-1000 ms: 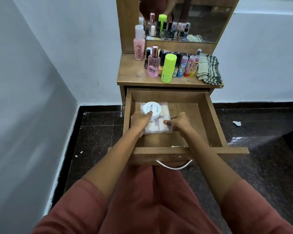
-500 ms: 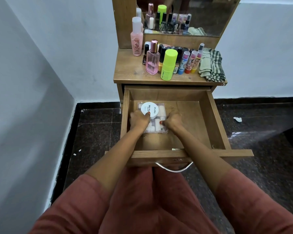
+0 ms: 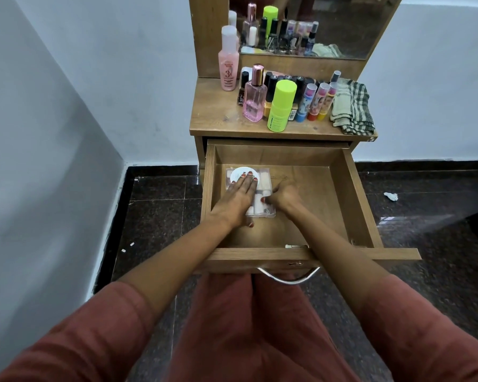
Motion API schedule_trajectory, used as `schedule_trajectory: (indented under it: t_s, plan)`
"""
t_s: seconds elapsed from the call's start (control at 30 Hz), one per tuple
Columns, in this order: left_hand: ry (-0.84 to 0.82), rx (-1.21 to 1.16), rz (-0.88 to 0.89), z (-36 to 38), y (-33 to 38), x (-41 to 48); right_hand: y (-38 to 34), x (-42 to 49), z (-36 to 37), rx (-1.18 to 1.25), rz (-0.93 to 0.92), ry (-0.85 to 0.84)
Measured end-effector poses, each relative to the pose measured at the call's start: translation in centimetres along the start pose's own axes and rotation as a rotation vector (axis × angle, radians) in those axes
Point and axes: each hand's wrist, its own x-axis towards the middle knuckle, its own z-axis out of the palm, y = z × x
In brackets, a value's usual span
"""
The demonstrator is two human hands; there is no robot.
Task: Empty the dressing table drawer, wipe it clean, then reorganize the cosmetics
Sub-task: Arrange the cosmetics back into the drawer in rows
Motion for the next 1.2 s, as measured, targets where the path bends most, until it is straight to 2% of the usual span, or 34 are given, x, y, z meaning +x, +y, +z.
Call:
schedule_trajectory:
  t_s: [0.3,0.47,0.8,0.93,1.07,1.2]
  plan:
    - [0.087,0.076,-0.079,0.2,-0.3,-0.1,-1.6,0.4,1.2,-0.07,-0.071,0.048]
    - [0.149,0.029,-0.107,0.2,-0.5,0.4,-1.7,0.5,1.9,-0.039,-0.091,0.071]
    - [0.164,-0.079,-0.117,-0.8,-0.8,0.8,-1.8,0.7,1.8,-0.034,-0.123,0.09]
    - [0.207,-0.091,-0.135,-2.0,-0.9,0.7,-3.1,0.5,1.4,-0.064,-0.226,0.135]
    - [0.304,0.028,-0.166,-2.1,-1.1,1.3,-4.8,-0.1,1.4,-0.048,-0.348,0.153]
    - [0.363,0.071,-0.177,-2.1,-1.7,1.9,-5.4,0.1,2.2,-0.005,-0.368,0.163]
